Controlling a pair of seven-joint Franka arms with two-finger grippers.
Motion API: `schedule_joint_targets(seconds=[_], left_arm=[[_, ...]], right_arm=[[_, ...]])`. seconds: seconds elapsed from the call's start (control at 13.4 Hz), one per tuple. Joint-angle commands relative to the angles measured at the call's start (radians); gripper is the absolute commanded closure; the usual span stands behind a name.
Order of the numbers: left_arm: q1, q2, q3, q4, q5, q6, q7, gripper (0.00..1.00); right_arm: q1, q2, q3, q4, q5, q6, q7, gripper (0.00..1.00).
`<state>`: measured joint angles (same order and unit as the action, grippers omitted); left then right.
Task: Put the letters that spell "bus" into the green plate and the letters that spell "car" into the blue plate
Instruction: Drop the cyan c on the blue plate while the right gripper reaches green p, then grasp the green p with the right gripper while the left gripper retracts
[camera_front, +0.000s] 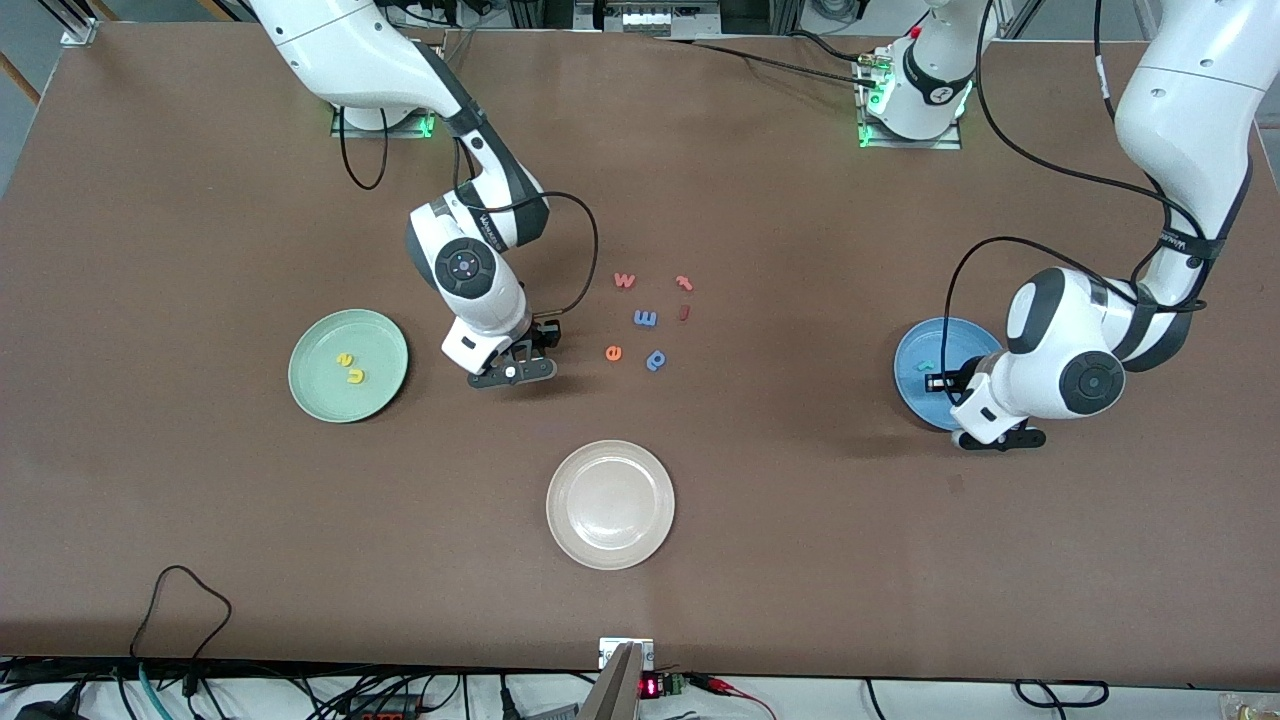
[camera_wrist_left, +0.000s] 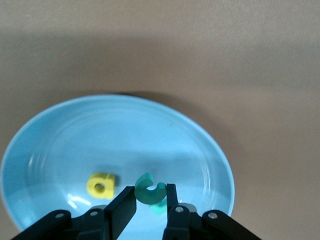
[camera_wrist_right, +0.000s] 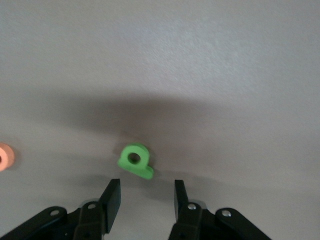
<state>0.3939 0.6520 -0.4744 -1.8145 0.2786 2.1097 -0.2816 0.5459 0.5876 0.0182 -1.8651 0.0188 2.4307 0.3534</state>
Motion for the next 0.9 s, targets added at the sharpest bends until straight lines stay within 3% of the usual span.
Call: schedule_joint_targets(seconds=[0.0, 0.07, 0.15, 0.22, 0.45, 0.82], left_arm=[[0.01, 0.027, -0.009, 0.018, 0.03, 0.044, 0.007, 0.74], [0.008, 0.035, -0.009, 0.036, 0.045, 0.044, 0.008, 0.51], [0.008, 0.04, -0.01, 0.05, 0.079, 0.044, 0.007, 0.21], [0.009, 0.038, -0.01, 0.058, 0.094, 0.043, 0.004, 0.0], [0.003, -0.001, -0.024, 0.073, 0.094, 0.029, 0.001, 0.0], [0.01, -0.228, -0.085, 0.096, 0.094, -0.008, 0.012, 0.0]], right_arm=[[0.032, 0.037, -0.009, 0.055, 0.015, -0.002, 0.004, 0.49], [0.037, 0.049, -0.011, 0.066, 0.015, -0.002, 0.007, 0.49], [0.042, 0.06, -0.011, 0.082, 0.015, -0.002, 0.006, 0.49], [0.045, 0.067, -0.011, 0.089, 0.013, -0.002, 0.004, 0.49], [0.042, 0.077, -0.015, 0.09, 0.009, 0.004, -0.008, 0.49], [0.037, 0.083, -0.02, 0.092, 0.007, 0.007, -0.011, 0.49]])
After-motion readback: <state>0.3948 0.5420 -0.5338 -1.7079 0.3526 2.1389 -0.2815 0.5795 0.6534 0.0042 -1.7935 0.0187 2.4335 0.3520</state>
